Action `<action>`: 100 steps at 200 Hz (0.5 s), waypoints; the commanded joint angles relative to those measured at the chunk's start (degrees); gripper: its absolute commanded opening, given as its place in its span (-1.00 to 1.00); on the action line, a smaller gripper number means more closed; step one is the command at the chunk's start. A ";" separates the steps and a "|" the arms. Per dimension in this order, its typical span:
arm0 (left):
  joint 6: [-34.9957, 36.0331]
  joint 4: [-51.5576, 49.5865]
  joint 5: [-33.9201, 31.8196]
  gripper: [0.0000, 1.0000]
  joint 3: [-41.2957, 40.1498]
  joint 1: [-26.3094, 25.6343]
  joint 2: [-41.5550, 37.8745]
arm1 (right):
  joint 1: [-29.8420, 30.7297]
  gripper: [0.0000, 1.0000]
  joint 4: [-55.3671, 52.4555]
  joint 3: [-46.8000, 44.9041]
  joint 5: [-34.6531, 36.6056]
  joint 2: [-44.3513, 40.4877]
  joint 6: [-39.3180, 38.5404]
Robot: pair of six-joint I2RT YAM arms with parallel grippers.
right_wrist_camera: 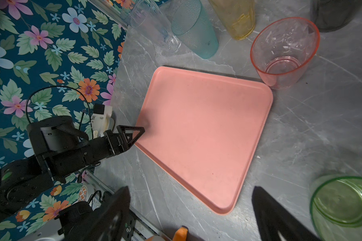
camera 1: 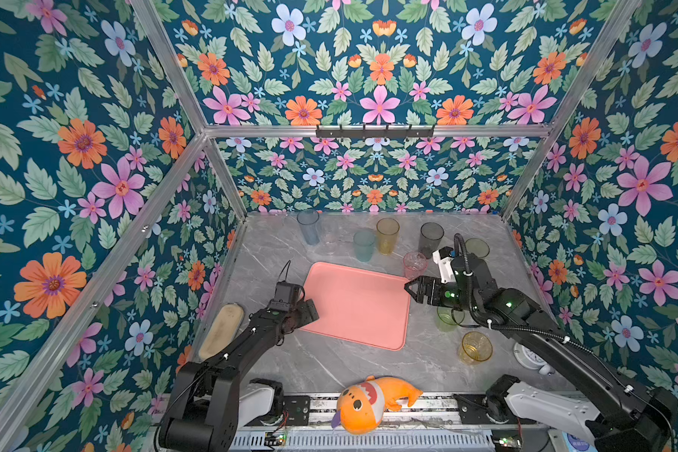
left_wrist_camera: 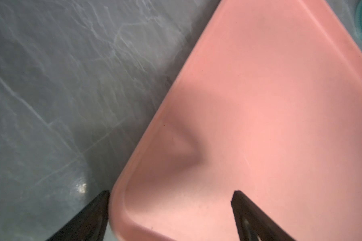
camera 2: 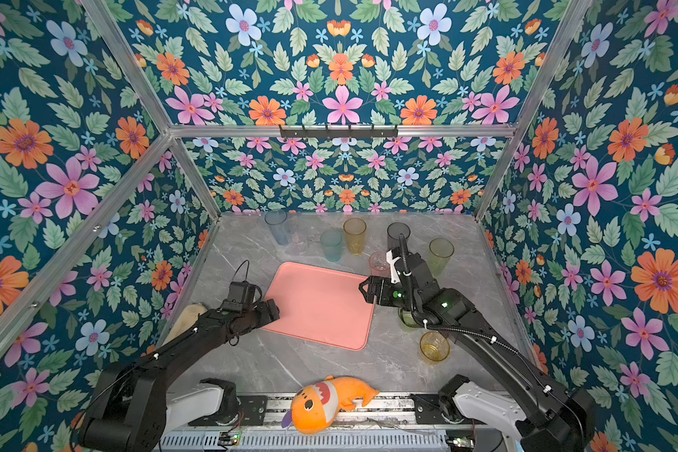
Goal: Place the glasses into the tray
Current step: Rotate the tray at the center of the table.
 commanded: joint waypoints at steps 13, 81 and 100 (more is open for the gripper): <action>-3.19 0.31 1.03 0.82 -0.32 -2.11 -0.54 | -0.01 0.85 1.41 -0.04 0.78 0.90 0.25; -8.64 -1.90 -1.92 0.82 -0.80 -9.82 -3.63 | -0.13 0.85 2.32 -1.01 0.14 1.25 1.09; -10.89 -0.95 -2.30 0.82 -1.52 -13.37 -3.76 | -0.20 0.85 2.14 -1.21 0.29 1.06 1.04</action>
